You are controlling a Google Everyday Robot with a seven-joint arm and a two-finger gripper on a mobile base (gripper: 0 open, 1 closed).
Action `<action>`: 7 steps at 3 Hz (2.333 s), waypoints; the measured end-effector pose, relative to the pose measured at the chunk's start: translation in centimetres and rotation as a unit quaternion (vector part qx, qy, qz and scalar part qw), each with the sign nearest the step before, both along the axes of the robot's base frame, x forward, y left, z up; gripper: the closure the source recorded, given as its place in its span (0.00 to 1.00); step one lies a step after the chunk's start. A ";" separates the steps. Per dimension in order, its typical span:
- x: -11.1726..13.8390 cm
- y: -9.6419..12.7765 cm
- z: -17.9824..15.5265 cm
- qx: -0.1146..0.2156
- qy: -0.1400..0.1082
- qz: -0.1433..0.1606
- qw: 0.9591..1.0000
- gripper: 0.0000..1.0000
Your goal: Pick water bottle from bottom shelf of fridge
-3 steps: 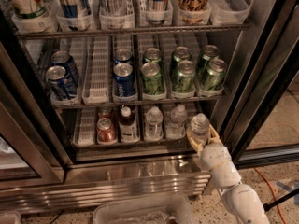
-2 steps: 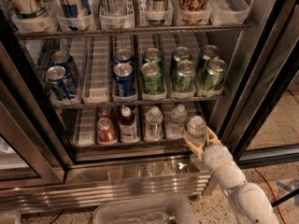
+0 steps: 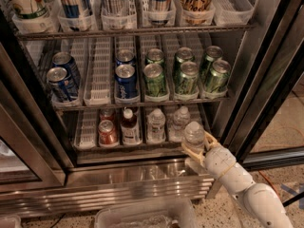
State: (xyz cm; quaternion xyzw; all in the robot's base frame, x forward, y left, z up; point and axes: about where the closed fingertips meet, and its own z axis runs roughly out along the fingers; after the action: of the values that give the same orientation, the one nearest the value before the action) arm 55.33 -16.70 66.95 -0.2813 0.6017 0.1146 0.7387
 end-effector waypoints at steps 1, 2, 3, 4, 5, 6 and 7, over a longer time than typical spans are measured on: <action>-1.5 1.5 0.8 0.002 0.012 0.039 0.999 1.00; -2.5 2.6 1.4 0.005 0.042 0.077 0.996 1.00; -2.7 2.8 1.6 0.005 0.045 0.082 0.996 1.00; -2.9 3.9 1.3 -0.002 0.049 0.107 0.993 1.00; -4.2 5.6 2.4 -0.013 0.032 0.143 0.989 1.00; -4.3 5.6 2.1 -0.013 0.031 0.144 0.989 1.00; -4.3 5.6 1.7 -0.013 0.031 0.145 0.989 1.00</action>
Offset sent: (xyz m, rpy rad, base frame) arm -0.0387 0.0340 0.0237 0.0152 0.1627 0.2382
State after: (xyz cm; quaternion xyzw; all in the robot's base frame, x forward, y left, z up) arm 51.00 -11.07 68.61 -0.3712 0.5790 0.2210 0.6915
